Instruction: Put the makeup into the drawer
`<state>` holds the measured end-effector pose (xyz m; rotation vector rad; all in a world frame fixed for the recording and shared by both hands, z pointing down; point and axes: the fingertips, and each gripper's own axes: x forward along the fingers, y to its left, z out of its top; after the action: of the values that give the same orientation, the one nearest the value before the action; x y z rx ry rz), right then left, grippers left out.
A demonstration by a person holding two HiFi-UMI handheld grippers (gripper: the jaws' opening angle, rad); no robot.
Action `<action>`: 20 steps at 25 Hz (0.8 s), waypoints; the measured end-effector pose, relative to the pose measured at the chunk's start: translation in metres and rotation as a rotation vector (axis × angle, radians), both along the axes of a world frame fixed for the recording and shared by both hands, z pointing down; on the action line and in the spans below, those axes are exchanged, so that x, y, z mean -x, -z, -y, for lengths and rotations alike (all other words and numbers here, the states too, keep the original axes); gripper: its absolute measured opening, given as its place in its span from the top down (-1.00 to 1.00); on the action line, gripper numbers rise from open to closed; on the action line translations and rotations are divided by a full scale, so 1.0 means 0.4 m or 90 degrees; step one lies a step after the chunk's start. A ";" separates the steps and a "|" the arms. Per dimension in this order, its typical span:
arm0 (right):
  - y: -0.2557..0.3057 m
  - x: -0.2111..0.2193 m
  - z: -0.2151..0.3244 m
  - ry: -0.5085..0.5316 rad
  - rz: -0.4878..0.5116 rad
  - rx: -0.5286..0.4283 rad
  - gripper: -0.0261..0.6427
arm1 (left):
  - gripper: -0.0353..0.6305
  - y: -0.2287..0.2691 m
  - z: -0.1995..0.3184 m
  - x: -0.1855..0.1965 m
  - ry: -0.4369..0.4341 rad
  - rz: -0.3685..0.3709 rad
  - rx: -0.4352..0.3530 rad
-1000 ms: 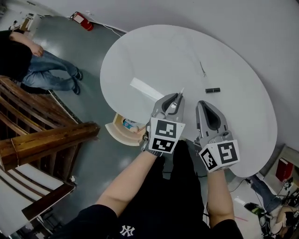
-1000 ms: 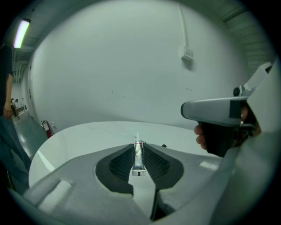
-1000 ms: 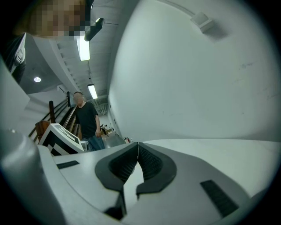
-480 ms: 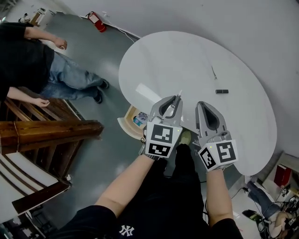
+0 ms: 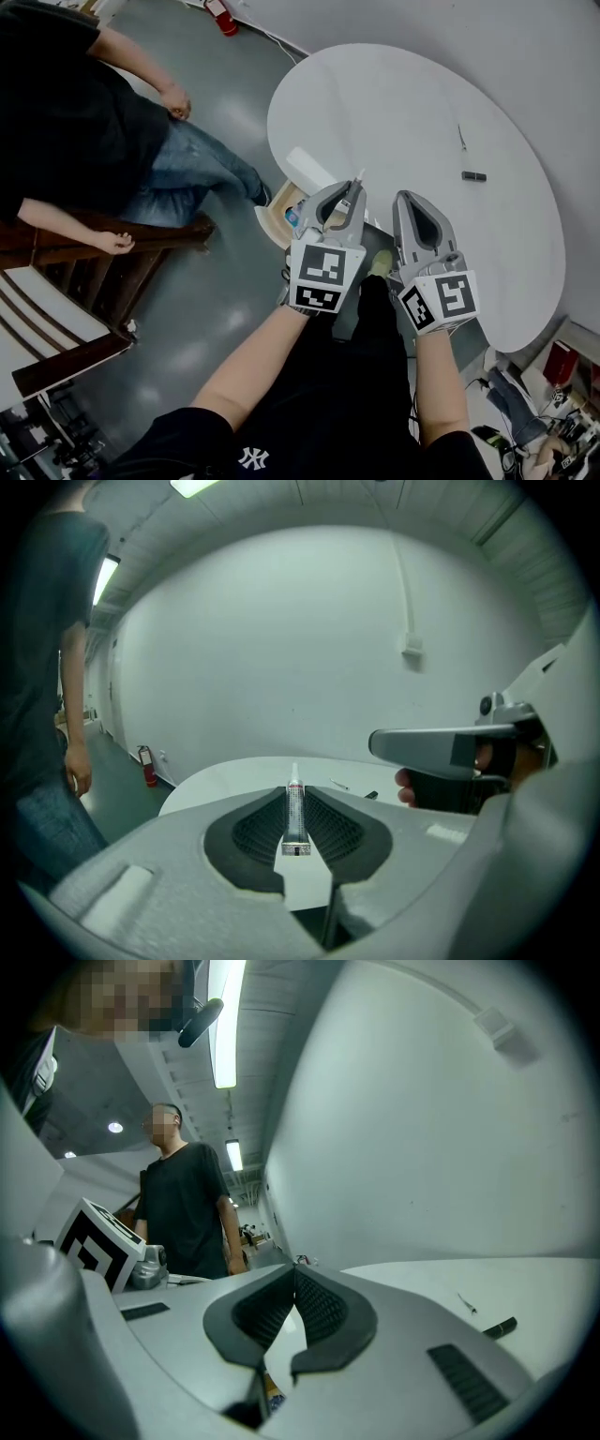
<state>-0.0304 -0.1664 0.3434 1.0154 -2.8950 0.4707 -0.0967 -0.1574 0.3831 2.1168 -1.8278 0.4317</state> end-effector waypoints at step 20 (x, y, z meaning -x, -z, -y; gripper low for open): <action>-0.295 0.246 -0.117 0.108 -0.023 0.054 0.88 | 0.69 -0.332 -0.148 0.231 0.109 -0.011 0.077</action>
<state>-0.1290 -0.1198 0.4612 0.7509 -2.8688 0.5526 -0.1892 -0.0984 0.5158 1.8610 -1.9032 0.4672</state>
